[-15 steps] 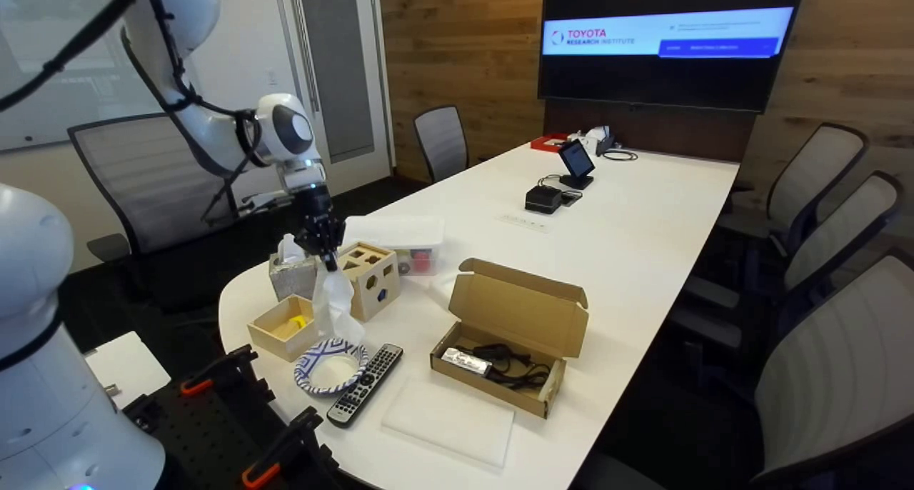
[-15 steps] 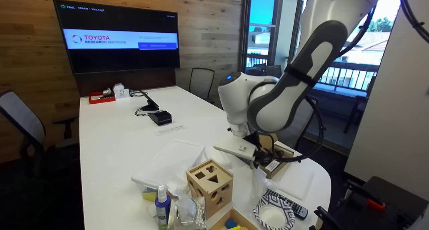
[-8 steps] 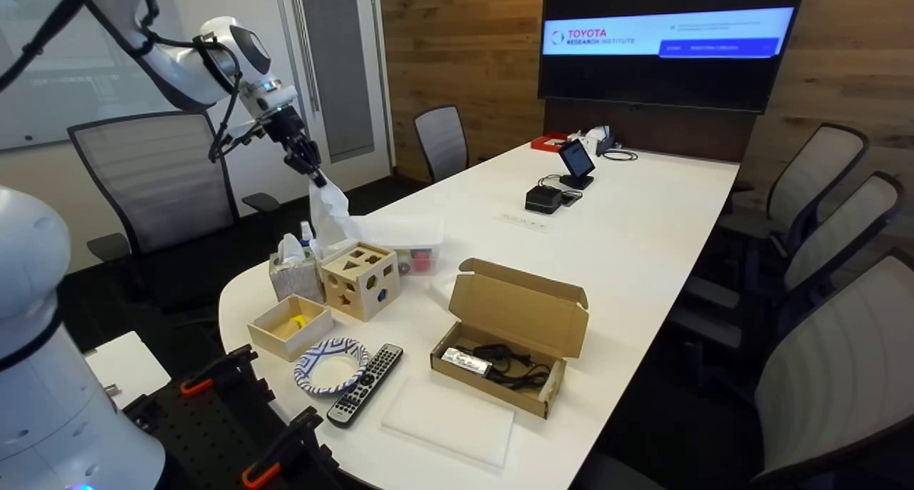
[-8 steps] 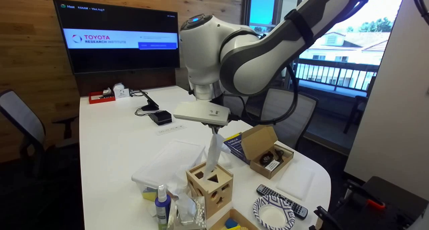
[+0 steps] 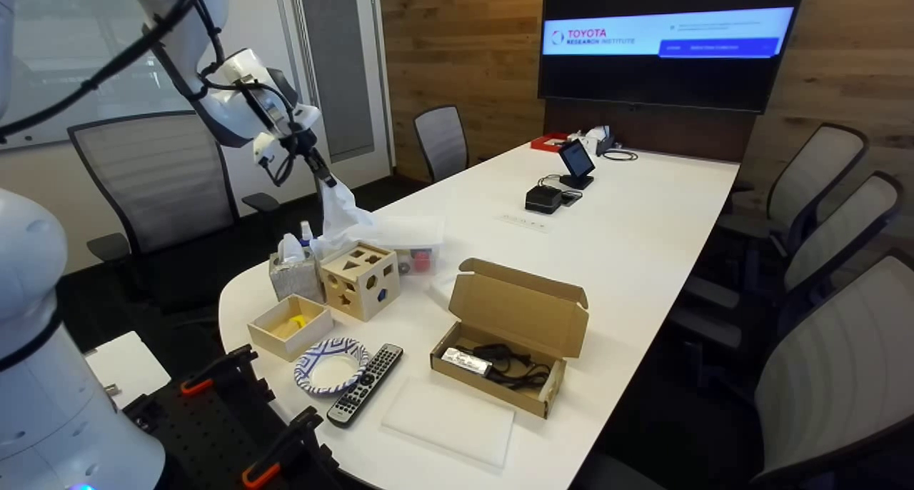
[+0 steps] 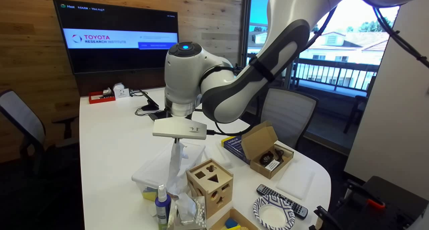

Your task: Wipe the bowl with the tissue

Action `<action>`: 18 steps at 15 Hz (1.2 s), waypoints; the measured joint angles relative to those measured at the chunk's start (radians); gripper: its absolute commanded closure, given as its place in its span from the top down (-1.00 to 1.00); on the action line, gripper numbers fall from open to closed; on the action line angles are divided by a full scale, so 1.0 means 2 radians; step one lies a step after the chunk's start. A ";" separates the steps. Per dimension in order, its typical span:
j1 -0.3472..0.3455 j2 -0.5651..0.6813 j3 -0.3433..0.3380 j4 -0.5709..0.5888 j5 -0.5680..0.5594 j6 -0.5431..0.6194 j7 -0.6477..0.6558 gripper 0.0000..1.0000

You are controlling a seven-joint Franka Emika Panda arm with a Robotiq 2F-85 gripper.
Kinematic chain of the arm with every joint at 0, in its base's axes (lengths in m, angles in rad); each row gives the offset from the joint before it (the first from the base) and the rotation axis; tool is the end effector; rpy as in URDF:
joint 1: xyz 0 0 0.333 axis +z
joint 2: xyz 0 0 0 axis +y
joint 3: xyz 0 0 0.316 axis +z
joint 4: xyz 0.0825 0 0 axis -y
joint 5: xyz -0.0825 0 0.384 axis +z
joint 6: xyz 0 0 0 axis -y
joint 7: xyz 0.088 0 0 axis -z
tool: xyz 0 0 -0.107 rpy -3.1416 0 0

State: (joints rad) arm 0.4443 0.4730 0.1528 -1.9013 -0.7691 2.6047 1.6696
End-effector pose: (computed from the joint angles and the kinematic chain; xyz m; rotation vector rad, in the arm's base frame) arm 0.5329 0.3719 0.2737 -2.9292 0.7107 -0.7074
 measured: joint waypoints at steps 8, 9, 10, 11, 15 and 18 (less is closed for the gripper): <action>0.008 0.031 0.011 0.010 0.166 -0.049 -0.169 -0.99; 0.012 0.029 0.009 0.010 0.179 -0.071 -0.170 -0.99; 0.014 0.027 0.006 0.011 0.189 -0.093 -0.170 -0.99; 0.016 0.027 0.002 0.012 0.199 -0.115 -0.170 -0.99; 0.016 0.040 -0.011 0.020 0.220 -0.146 -0.170 -0.99; 0.016 0.073 -0.019 0.045 0.220 -0.141 -0.173 -0.99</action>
State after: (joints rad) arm 0.4766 0.6191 0.1150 -1.8105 -0.3290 2.3232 1.3246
